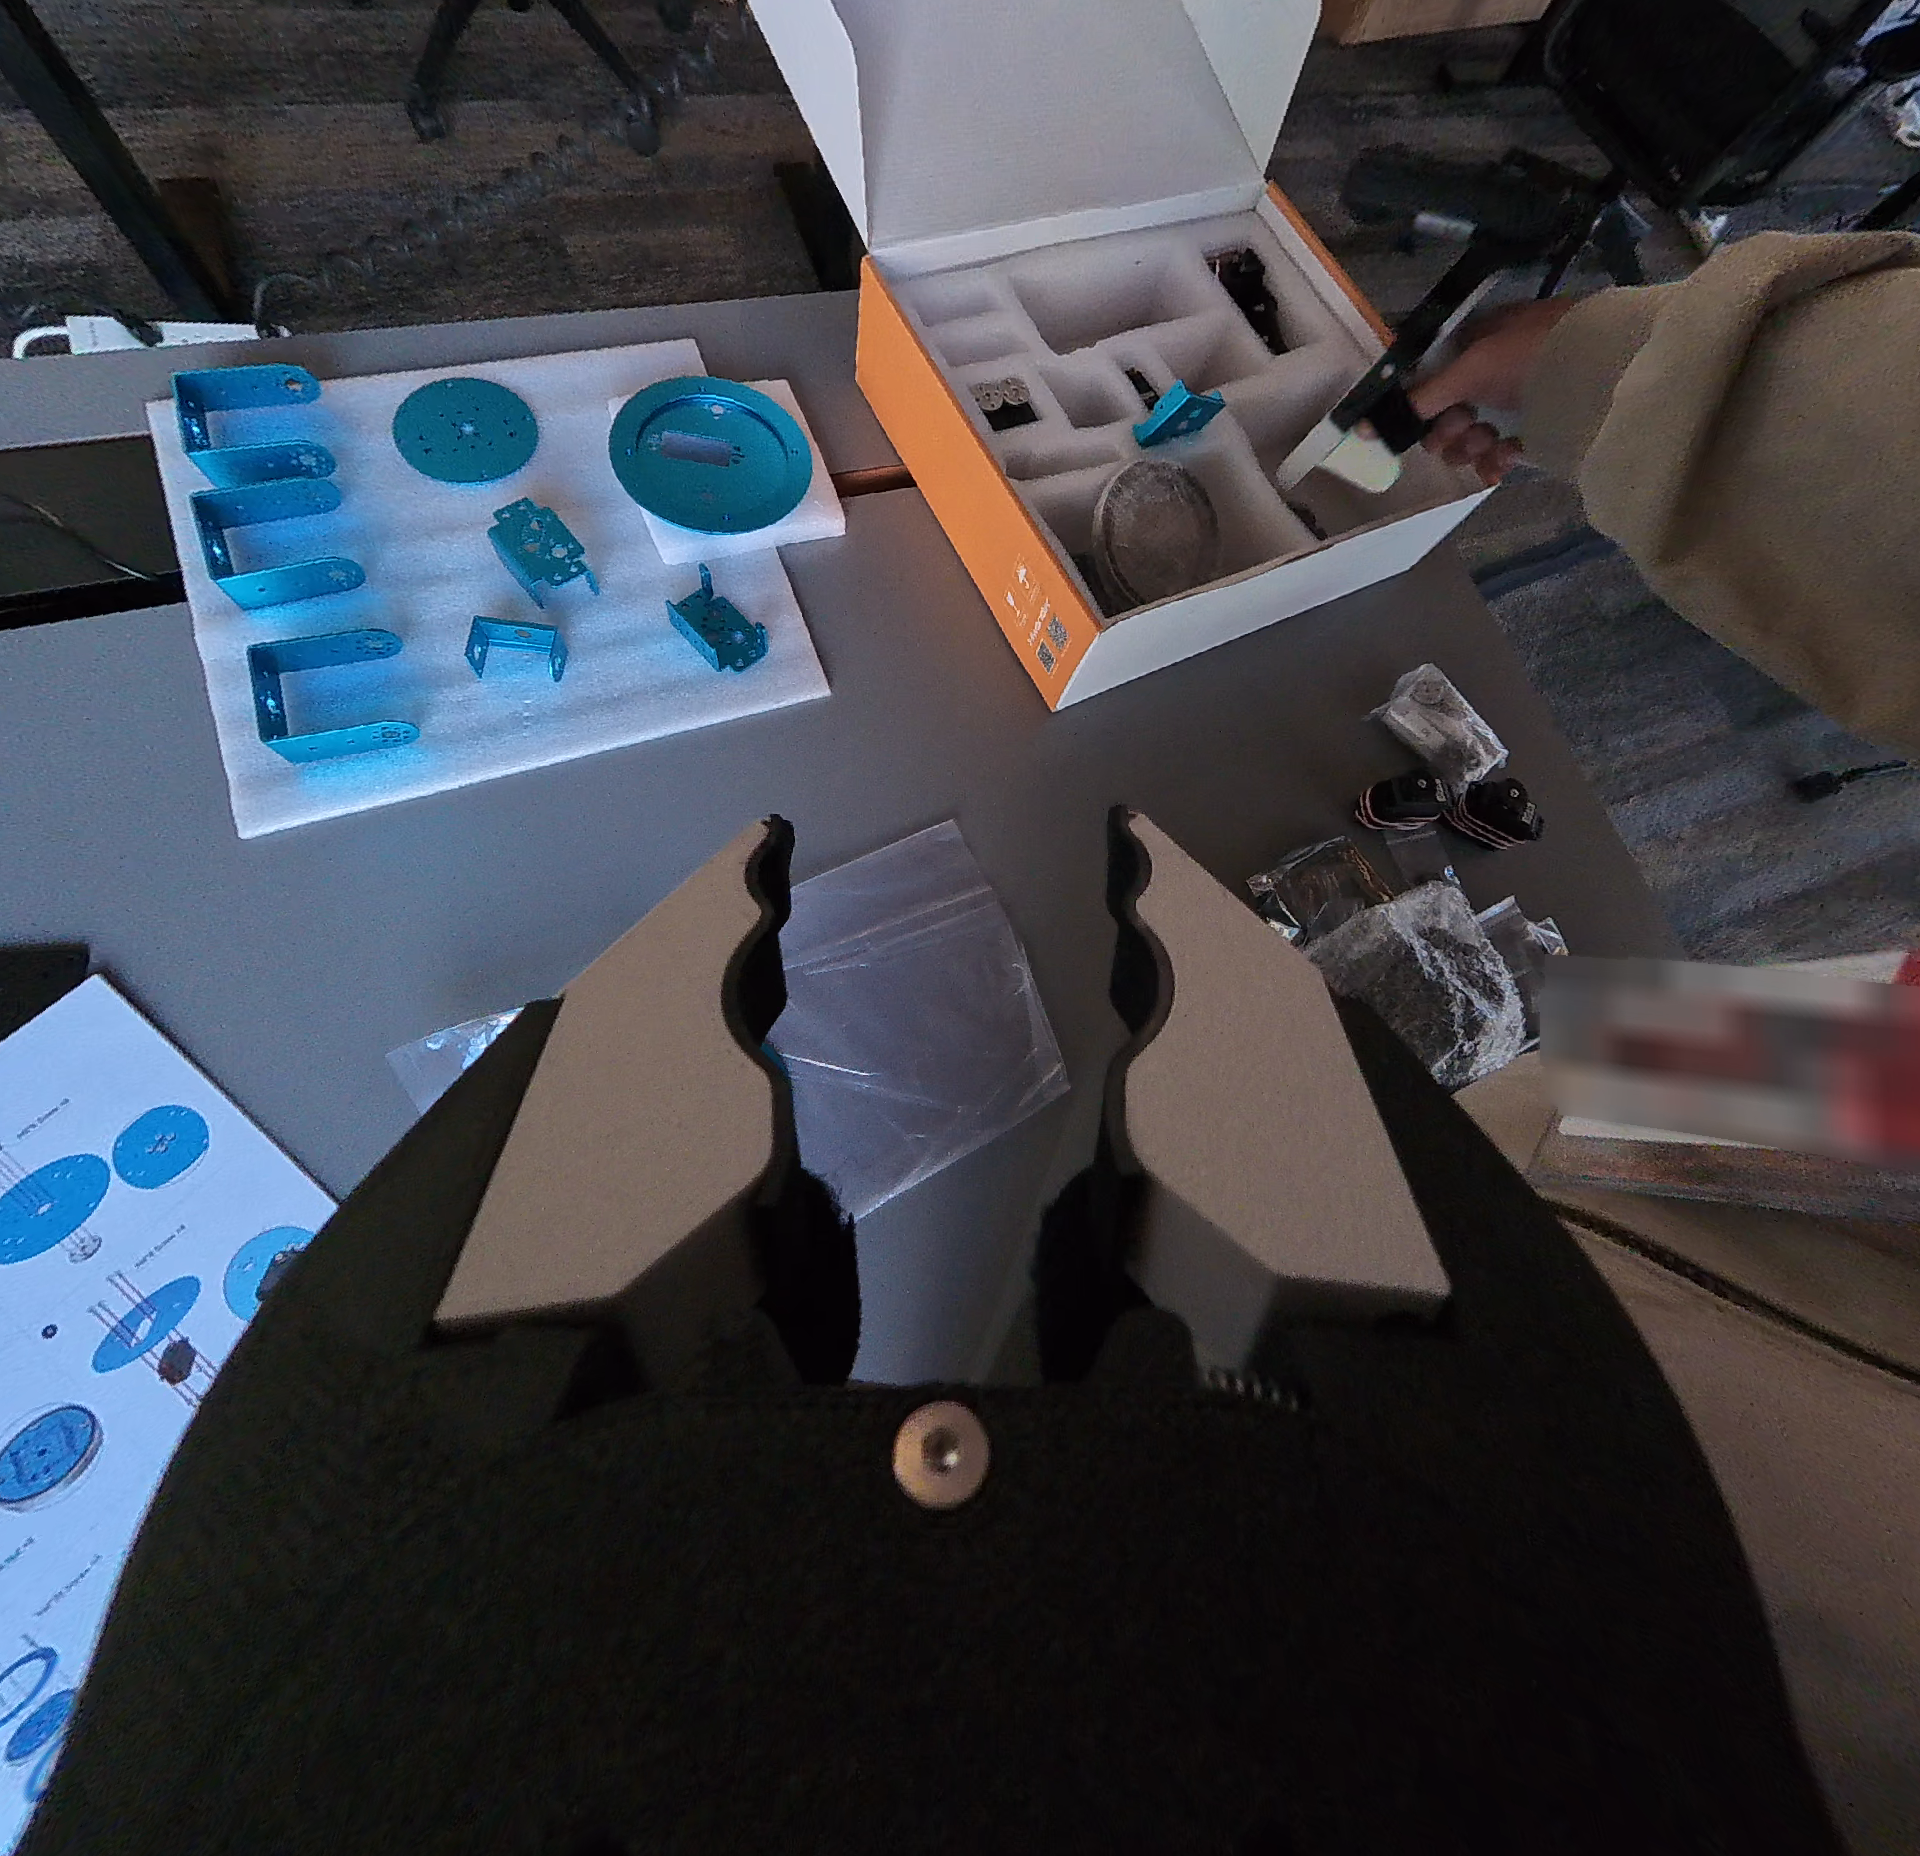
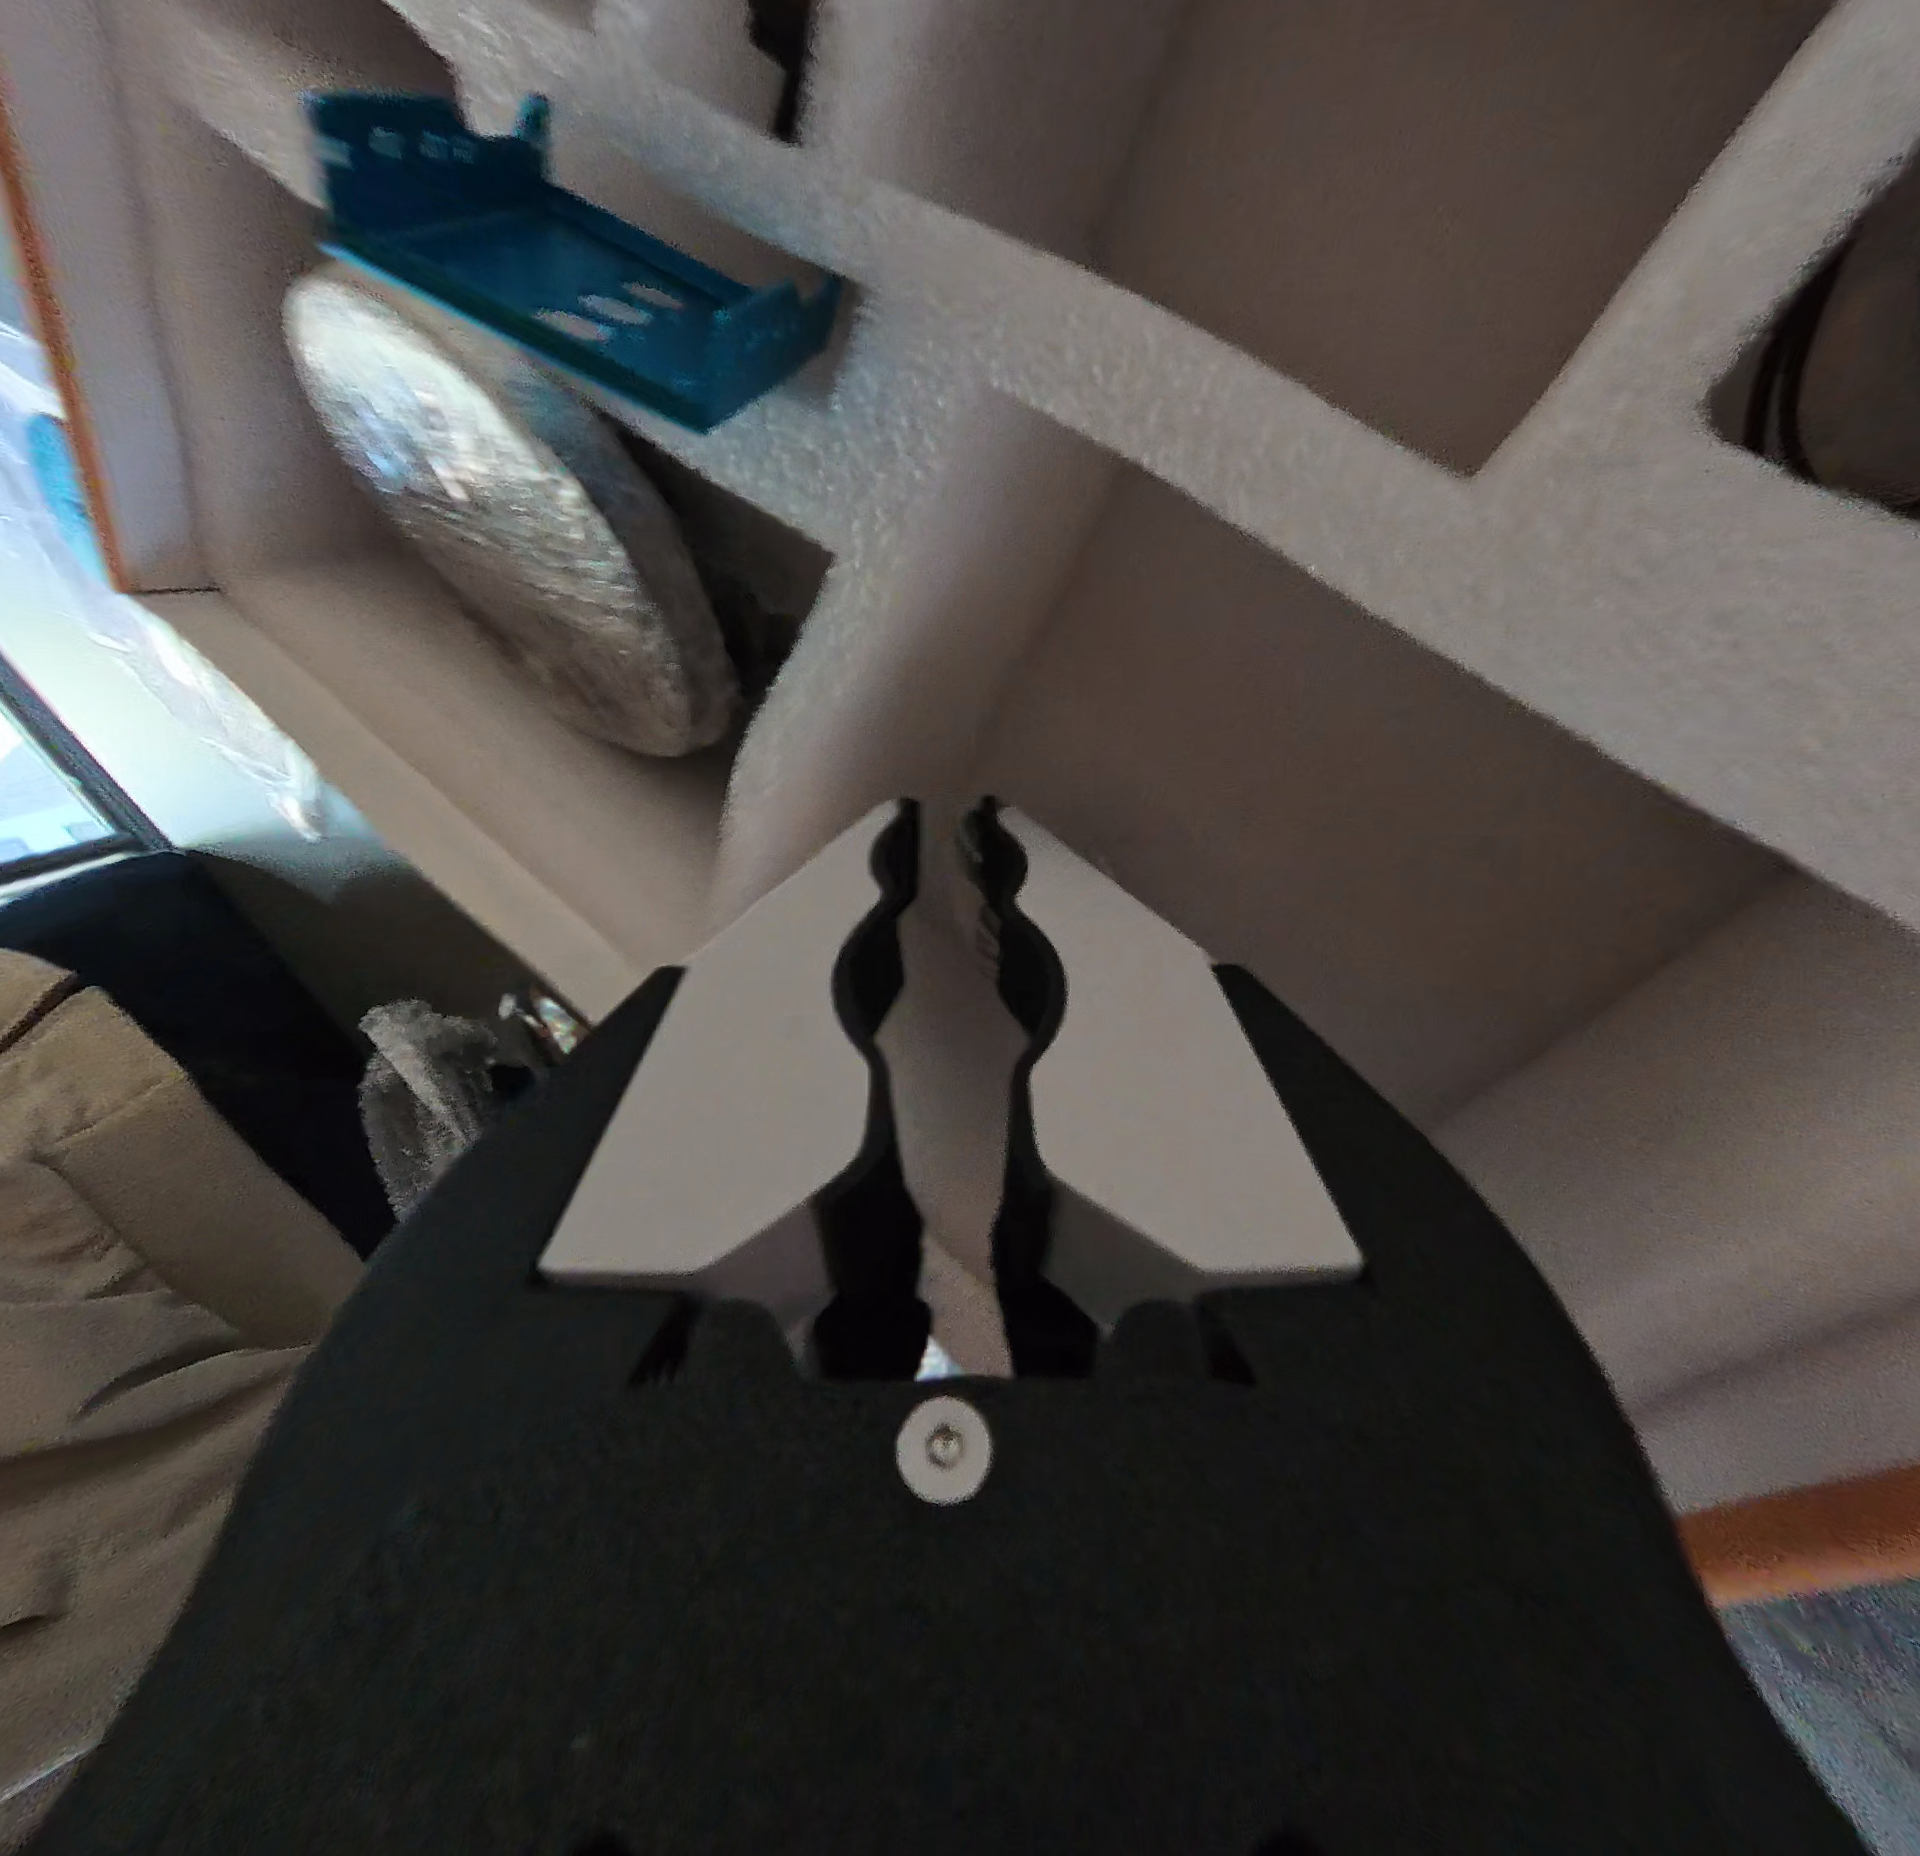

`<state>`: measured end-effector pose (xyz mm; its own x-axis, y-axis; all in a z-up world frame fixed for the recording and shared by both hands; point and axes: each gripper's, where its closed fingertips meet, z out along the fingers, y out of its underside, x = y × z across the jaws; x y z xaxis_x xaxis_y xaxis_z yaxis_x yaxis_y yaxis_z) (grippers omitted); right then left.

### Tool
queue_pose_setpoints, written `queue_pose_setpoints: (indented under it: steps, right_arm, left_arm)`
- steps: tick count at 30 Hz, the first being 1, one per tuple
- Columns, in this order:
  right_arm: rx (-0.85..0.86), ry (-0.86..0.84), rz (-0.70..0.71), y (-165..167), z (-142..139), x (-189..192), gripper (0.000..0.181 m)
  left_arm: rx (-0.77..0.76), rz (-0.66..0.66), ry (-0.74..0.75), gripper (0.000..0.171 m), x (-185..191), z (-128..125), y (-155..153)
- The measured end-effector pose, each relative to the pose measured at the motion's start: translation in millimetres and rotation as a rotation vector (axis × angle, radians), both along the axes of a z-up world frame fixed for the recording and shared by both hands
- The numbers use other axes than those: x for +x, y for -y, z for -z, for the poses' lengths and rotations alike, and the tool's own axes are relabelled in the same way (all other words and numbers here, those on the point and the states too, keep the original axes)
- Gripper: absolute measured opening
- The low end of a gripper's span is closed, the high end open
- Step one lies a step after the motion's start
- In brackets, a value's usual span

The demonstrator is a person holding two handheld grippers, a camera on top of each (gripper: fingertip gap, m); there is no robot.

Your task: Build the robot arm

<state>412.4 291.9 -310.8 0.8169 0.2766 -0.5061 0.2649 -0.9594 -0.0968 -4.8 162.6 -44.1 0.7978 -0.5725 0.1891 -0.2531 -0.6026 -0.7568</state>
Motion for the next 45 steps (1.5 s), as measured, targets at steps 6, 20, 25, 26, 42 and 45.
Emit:
queue_pose_setpoints:
  steps: [6,20,25,26,42,45]
  right_arm:
    - [0.365,-0.042,0.11,24.5,-93.7,27.7,0.035]
    - [0.404,0.304,0.042,259.5,6.1,-2.3,0.043]
    - [0.391,0.358,0.047,255.7,22.2,-0.4,0.025]
    - [0.374,0.379,0.067,257.1,21.2,3.6,0.024]
    - [0.527,0.239,0.138,-17.1,-113.5,27.5,0.021]
    - [0.489,0.221,0.178,-61.9,-101.0,15.8,0.021]
  left_arm:
    - [-0.019,0.02,0.005,0.06,9.0,6.8,-2.8]
    - [-0.027,0.145,-0.008,0.06,49.7,8.3,4.8]
    - [-0.016,0.164,-0.017,0.06,53.1,3.8,9.1]
    - [-0.016,0.166,-0.018,0.061,53.1,3.4,10.4]
    - [0.015,0.099,0.005,0.061,34.9,-2.1,5.1]
    - [0.007,0.053,0.016,0.06,22.0,0.5,1.5]
